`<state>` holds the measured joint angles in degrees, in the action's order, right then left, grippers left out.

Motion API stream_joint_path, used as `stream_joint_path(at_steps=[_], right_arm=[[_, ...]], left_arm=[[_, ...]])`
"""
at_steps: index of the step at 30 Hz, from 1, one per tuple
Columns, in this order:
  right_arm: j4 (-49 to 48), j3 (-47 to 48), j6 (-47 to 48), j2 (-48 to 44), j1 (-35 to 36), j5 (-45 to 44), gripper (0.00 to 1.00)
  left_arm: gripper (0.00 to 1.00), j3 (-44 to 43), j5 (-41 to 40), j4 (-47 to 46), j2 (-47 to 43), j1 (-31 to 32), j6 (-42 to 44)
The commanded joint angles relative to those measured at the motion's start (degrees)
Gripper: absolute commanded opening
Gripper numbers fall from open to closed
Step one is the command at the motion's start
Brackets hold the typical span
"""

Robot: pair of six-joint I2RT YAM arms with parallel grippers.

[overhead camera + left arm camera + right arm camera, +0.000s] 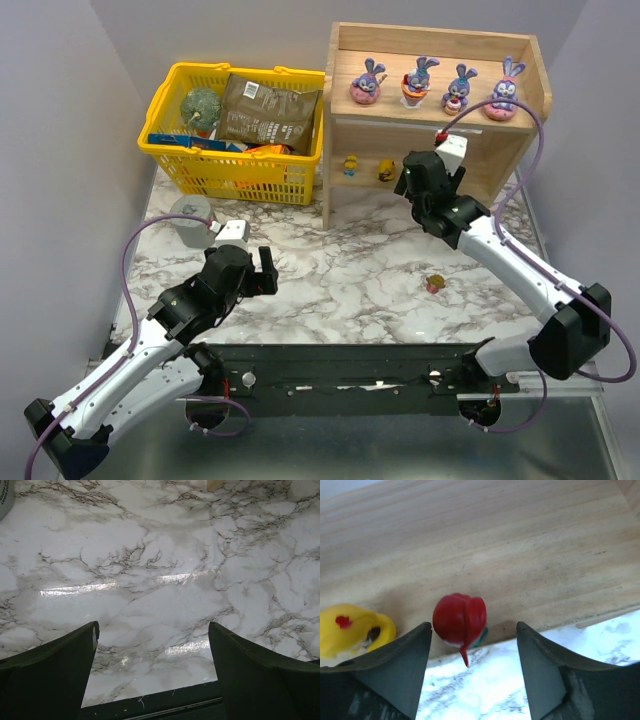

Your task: Place and organize the plastic toys onto the shelf

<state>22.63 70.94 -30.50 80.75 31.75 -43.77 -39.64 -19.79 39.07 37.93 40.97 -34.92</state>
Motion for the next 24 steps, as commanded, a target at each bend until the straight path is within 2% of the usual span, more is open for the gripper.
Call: stream_joint_path(at_steps=[1, 7, 13, 16, 19, 20, 24], right_arm=[[-4.1, -3.4, 2.6, -5.5, -0.4, 3.8, 0.81], [-5.5, -6.2, 3.7, -10.2, -0.4, 7.6, 0.84], [-5.8, -8.9, 5.1, -14.4, -0.4, 11.2, 0.77], [-5.8, -10.4, 5.8, -16.1, -0.4, 11.3, 0.64], [-6.3, -11.9, 5.5, -17.9, -0.4, 10.5, 0.44], [-6.3, -12.0, 5.5, -18.1, -0.4, 10.5, 0.34], [-5.6, -11.4, 5.8, -16.9, -0.4, 9.2, 0.15]], left_arm=[[0.99, -0.6, 0.4, -0.5, -0.1, -0.2, 0.6], [0.99, -0.6, 0.3, -0.4, -0.1, -0.2, 0.6], [0.99, -0.5, 0.5, -0.5, -0.2, -0.2, 0.6], [0.99, -0.6, 0.5, -0.5, -0.4, -0.2, 0.6], [0.99, -0.6, 0.6, -0.6, -0.4, -0.2, 0.6], [0.99, -0.6, 0.6, -0.6, -0.4, -0.2, 0.6], [0.99, -0.6, 0.8, -0.6, -0.6, -0.2, 0.6]])
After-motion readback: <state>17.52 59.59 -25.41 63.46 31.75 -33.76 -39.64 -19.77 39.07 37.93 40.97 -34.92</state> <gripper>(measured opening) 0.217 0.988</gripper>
